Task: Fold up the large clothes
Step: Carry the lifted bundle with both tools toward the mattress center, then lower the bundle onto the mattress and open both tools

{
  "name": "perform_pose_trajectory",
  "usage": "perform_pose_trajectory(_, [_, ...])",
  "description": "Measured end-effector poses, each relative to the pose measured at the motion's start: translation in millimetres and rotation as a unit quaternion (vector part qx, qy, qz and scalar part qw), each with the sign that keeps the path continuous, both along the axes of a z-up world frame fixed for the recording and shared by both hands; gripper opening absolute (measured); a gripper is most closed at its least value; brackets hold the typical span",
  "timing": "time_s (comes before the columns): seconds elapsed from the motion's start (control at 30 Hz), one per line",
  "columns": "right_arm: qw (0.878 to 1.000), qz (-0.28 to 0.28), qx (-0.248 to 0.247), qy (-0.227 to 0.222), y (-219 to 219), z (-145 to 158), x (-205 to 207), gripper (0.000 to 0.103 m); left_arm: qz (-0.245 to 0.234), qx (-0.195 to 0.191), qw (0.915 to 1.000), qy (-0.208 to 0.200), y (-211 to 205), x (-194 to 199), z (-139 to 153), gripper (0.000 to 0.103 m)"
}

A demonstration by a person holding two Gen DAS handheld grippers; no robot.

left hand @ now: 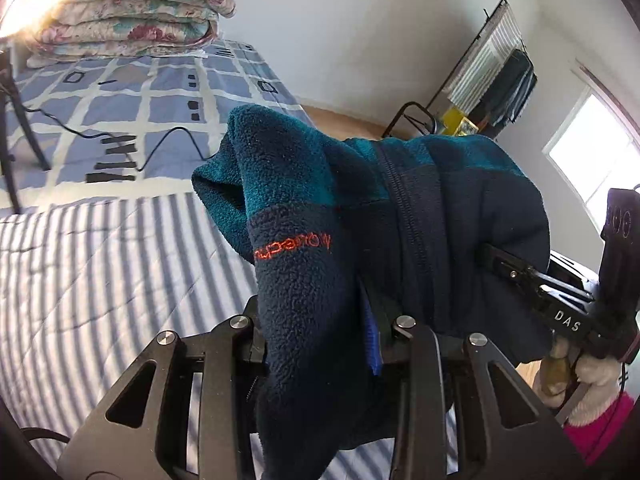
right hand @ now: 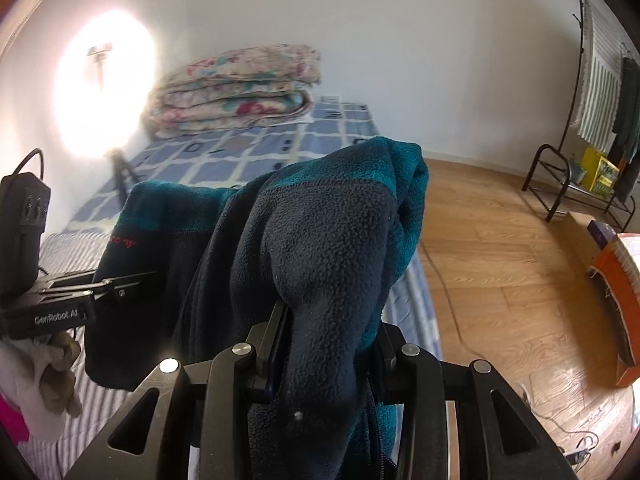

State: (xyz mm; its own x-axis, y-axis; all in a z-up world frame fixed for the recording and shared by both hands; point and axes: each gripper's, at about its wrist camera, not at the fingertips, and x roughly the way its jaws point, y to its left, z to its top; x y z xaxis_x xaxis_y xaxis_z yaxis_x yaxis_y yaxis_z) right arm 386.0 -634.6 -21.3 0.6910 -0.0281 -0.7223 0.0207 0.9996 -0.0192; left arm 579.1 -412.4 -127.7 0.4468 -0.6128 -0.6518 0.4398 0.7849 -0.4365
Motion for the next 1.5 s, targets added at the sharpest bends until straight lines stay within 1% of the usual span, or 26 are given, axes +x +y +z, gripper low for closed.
perform_pose_trajectory(0.17, [1.0,-0.016,-0.015,-0.005,-13,-14,38,0.035,-0.002,0.006,1.0,-0.008,-32,30,-17,0.033])
perform_pose_trajectory(0.3, [1.0,-0.024,-0.01,-0.006,-24,-28,54,0.035,-0.002,0.008,1.0,-0.005,-44,45,-33,0.033])
perform_pose_trajectory(0.47, [0.999,-0.032,-0.019,0.012,-31,-56,67,0.035,-0.005,0.022,0.9997,-0.005,-53,52,-52,0.033])
perform_pose_trajectory(0.57, [0.999,-0.045,-0.005,0.018,-40,-67,74,0.035,-0.002,0.029,0.9996,-0.005,-53,57,-58,0.033])
perform_pose_trajectory(0.63, [0.998,-0.056,0.0,0.024,-48,-73,76,0.037,0.001,0.041,0.9992,-0.002,-51,63,-62,0.033])
perform_pose_trajectory(0.67, [0.997,-0.067,-0.006,0.03,-53,-77,78,0.039,0.004,0.052,0.9986,-0.002,-50,65,-64,0.033])
perform_pose_trajectory(0.73, [0.995,-0.085,-0.022,0.045,-61,-85,80,0.041,0.013,0.067,0.9977,0.0,-46,70,-71,0.036])
perform_pose_trajectory(0.8, [0.992,-0.104,-0.032,0.055,-68,-92,83,0.046,0.03,0.079,0.9964,0.006,-42,73,-77,0.043])
perform_pose_trajectory(0.83, [0.991,-0.111,-0.038,0.057,-72,-94,82,0.049,0.033,0.083,0.996,0.007,-40,74,-80,0.045])
perform_pose_trajectory(0.87, [0.99,-0.119,-0.046,0.06,-75,-97,82,0.054,0.036,0.082,0.9959,0.007,-38,74,-82,0.049])
perform_pose_trajectory(0.93, [0.99,-0.119,-0.044,0.062,-78,-101,79,0.054,0.039,0.089,0.9953,0.004,-37,73,-85,0.052])
perform_pose_trajectory(1.0, [0.988,-0.121,-0.058,0.071,-77,-104,79,0.055,0.037,0.107,0.9935,-0.008,-38,71,-86,0.057])
perform_pose_trajectory(1.07, [0.987,-0.124,-0.073,0.075,-74,-103,79,0.056,0.037,0.116,0.9924,-0.016,-38,67,-83,0.058])
perform_pose_trajectory(1.23, [0.986,-0.137,-0.072,0.058,-68,-87,71,0.056,0.038,0.127,0.9905,-0.036,-35,51,-67,0.057])
perform_pose_trajectory(1.37, [0.988,-0.135,-0.07,0.041,-58,-62,56,0.056,0.033,0.118,0.9918,-0.039,-29,35,-48,0.057])
perform_pose_trajectory(1.5, [0.989,-0.132,-0.064,0.024,-47,-28,42,0.056,0.027,0.116,0.9912,-0.058,-22,10,-16,0.057])
